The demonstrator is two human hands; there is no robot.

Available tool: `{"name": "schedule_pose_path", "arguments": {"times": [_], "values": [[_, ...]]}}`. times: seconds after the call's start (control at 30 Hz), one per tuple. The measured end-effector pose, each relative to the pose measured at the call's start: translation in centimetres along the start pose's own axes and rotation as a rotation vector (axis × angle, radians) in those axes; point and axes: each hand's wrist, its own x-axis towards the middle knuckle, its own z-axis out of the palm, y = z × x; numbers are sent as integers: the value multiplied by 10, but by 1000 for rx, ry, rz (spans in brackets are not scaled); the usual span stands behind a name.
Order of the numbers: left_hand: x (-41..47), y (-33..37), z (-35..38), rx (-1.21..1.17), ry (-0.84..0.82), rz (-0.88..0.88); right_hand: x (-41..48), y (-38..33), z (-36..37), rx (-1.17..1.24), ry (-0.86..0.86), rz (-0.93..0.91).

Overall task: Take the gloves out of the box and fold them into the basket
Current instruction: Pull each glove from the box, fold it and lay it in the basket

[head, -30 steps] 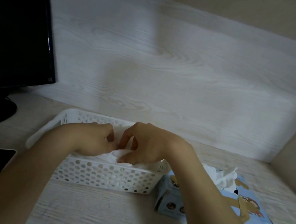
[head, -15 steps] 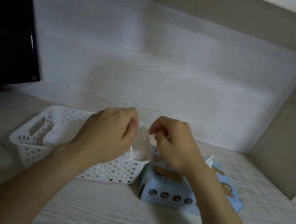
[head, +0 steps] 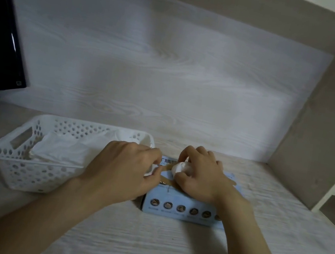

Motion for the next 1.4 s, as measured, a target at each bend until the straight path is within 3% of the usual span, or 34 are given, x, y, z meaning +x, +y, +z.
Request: {"name": "schedule_pose_path", "arguments": {"times": [0.23,0.47,0.53,0.67,0.8,0.97,1.3,1.4], "values": [[-3,3,-2,-30,-8,46,13,6,8,108,235,-187],[-3,5,2,33,21,161,18,16,10,110,378,-212],[-2,4,4,60,-47,159,18,17,12,80,438,-240],[1,4,2,213,-337,138,17,14,11,52,618,-292],[4,6,2,229,-448,118,17,8,10,180,832,-210],[13,15,4,226,-497,75,13,-1,-1,408,955,-76],[17,15,10,176,-493,-1,3,-14,-21,637,1308,118],[16,16,9,163,-483,-13,-2,-13,-30,680,1285,98]]}}
